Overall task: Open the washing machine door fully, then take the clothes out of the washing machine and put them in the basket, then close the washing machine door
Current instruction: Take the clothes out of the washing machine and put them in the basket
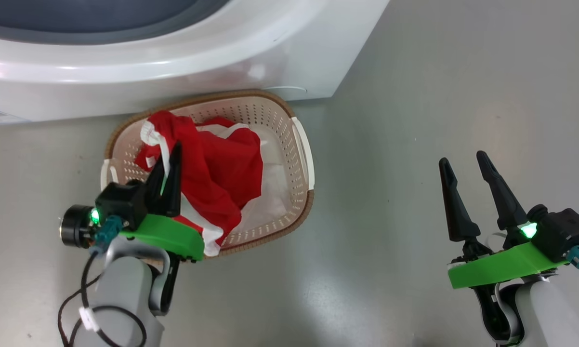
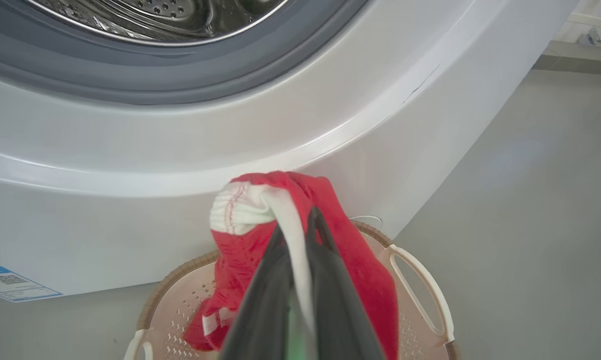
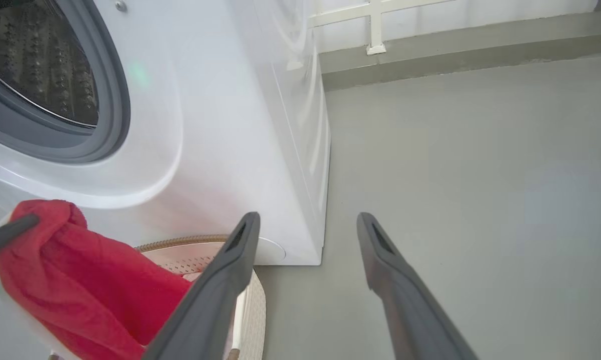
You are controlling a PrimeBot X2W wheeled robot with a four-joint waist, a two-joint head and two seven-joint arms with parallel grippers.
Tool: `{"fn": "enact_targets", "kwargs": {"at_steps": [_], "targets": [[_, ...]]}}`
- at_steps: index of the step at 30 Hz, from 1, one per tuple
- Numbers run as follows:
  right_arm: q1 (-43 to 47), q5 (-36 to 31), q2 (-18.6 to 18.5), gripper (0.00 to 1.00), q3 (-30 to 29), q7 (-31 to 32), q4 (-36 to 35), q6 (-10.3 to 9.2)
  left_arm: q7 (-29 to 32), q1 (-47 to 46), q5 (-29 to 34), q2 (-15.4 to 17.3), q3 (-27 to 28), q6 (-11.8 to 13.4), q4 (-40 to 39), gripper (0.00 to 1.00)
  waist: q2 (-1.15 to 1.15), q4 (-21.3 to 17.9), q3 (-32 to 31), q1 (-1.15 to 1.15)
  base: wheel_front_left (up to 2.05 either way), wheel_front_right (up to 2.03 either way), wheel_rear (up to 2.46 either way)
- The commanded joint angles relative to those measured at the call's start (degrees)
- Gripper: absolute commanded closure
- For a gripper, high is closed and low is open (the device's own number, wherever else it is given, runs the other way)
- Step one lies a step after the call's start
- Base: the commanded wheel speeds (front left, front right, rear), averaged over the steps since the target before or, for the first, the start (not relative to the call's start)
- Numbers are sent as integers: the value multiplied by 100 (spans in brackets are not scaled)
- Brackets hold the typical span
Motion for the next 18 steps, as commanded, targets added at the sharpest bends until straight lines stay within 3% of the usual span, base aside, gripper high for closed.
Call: {"fn": "enact_targets", "kwargs": {"at_steps": [1,18], "targets": [[-75,27,-7,0,131,-36,-138,42,-29,-87,-49,126,178,-55,25,100,0,-57,114,0,0,0,0],[-418,30,57,0,187,-36,-233,42,-29,-1009,119,126,290,-261,1333,100,0,-228,938,0,0,0,0]]}}
